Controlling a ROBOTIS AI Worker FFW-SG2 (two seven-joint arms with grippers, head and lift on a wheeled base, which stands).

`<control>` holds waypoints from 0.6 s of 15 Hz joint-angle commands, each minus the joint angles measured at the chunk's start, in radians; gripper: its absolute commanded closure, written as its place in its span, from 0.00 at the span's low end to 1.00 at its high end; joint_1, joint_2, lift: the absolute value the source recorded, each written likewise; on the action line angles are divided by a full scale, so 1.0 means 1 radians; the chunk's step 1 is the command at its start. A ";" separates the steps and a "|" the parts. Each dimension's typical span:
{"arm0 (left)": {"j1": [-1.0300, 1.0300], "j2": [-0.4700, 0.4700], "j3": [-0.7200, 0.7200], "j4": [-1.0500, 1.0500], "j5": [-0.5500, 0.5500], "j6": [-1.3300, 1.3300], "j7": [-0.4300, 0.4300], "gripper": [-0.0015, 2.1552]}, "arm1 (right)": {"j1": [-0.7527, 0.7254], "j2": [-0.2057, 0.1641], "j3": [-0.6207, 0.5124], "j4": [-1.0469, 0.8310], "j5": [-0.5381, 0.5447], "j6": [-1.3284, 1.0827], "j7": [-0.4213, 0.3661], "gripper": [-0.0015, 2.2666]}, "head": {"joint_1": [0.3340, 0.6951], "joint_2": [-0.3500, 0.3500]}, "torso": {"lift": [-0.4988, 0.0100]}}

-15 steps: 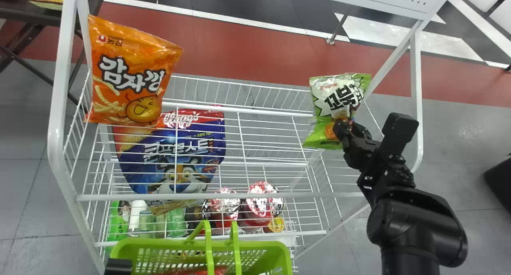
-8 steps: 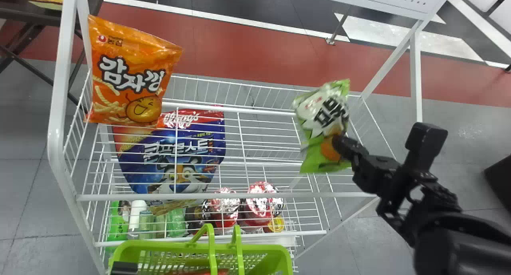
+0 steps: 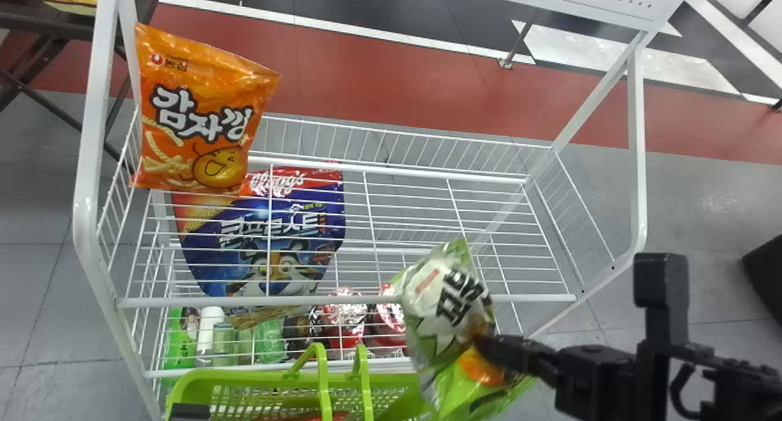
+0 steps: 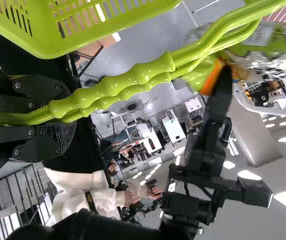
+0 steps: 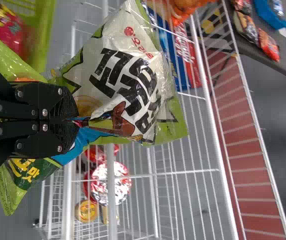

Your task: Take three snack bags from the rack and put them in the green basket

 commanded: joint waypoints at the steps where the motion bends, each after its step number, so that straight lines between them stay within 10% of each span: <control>1: -0.001 -0.002 0.004 0.001 0.001 -0.008 0.000 0.82 | 0.049 -0.034 0.107 0.008 0.012 0.011 -0.002 0.99 | 1.00 0.00 | 0.97; 9: -0.011 -0.008 0.000 0.001 -0.002 -0.014 0.002 0.82 | 0.070 -0.202 0.661 0.148 0.320 0.011 -0.088 0.99 | 1.00 0.00 | 0.97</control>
